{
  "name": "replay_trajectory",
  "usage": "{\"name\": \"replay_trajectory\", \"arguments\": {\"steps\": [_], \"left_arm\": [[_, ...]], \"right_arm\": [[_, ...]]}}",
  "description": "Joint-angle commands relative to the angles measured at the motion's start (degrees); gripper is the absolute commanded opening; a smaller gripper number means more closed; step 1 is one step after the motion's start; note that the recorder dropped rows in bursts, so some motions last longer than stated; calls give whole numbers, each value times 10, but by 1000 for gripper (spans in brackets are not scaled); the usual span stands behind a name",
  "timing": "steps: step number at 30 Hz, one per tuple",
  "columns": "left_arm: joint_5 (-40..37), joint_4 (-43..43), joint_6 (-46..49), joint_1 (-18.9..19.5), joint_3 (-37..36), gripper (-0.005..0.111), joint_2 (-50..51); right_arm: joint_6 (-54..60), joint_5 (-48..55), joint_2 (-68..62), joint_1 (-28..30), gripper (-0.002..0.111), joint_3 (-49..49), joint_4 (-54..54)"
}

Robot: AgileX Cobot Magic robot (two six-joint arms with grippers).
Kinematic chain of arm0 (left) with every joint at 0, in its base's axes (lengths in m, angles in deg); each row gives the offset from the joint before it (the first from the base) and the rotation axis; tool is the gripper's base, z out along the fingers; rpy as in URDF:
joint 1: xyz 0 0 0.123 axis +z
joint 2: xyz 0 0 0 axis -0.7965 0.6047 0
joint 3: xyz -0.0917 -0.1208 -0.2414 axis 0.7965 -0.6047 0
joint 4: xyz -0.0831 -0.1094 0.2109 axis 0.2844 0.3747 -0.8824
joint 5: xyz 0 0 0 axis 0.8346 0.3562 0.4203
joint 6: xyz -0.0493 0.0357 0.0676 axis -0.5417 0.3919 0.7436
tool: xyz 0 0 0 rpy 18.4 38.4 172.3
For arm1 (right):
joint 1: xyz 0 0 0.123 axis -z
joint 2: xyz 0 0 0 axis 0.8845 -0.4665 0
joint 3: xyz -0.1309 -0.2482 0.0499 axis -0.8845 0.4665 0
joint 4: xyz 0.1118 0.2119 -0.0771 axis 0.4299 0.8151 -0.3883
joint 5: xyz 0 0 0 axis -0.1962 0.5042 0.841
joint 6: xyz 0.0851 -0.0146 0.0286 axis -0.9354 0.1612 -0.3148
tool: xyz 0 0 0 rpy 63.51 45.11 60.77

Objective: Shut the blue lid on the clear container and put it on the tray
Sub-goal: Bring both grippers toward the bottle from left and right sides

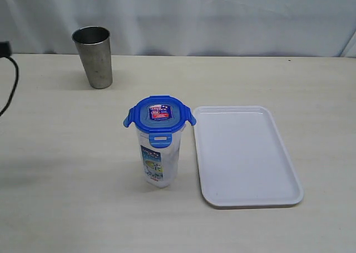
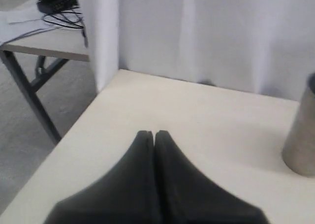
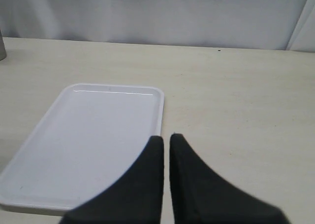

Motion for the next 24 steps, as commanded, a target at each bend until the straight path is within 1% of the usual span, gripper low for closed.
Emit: {"name": "replay_trajectory", "arguments": {"steps": [1, 3, 6, 7, 8, 9, 10, 11, 12, 13, 14, 15, 16, 17, 18, 19, 21, 23, 24], "left_arm": [[115, -1, 96, 2, 44, 0, 19], [179, -1, 143, 2, 70, 0, 10], [484, 2, 333, 2, 146, 0, 12], [545, 68, 402, 2, 156, 0, 17], [637, 246, 571, 3, 153, 0, 23], [715, 354, 666, 10, 135, 0, 26], [804, 409, 721, 19, 112, 0, 29], [894, 420, 746, 33, 85, 0, 29], [939, 418, 751, 47, 66, 0, 29], [976, 407, 751, 70, 40, 0, 29], [1016, 372, 751, 102, 10, 0, 29], [1019, 343, 752, 120, -6, 0, 29], [1019, 288, 760, 153, -33, 0, 29], [1019, 267, 765, 167, -45, 0, 29], [1019, 249, 768, 189, -63, 0, 34], [1019, 241, 772, 197, -72, 0, 38], [1019, 208, 784, 204, -88, 0, 50], [1019, 167, 780, 203, -92, 0, 62], [1019, 162, 778, 203, -92, 0, 64]], "right_arm": [[0, -20, 2, 4, 5, 2, -12], [0, -24, 2, 4, 5, 2, -12], [0, -23, 2, 4, 5, 2, -9], [0, -23, 2, 4, 5, 2, -9], [0, -23, 2, 4, 5, 2, -9], [0, -23, 2, 4, 5, 2, -9], [0, -23, 2, 4, 5, 2, -9], [0, -23, 2, 4, 5, 2, -9], [0, -23, 2, 4, 5, 2, -9], [0, -23, 2, 4, 5, 2, -9], [0, -20, 2, 4, 5, 2, -7], [0, -15, 2, 4, 5, 2, -7], [0, -5, 2, 4, 5, 2, -9], [0, -4, 2, 4, 5, 2, -9], [0, -4, 2, 4, 5, 2, -9], [0, -4, 2, 4, 5, 2, -9], [0, -23, 2, 4, 5, 2, -69], [0, -78, 2, 4, 5, 2, -170], [0, -104, 2, 4, 5, 2, -178]]}}
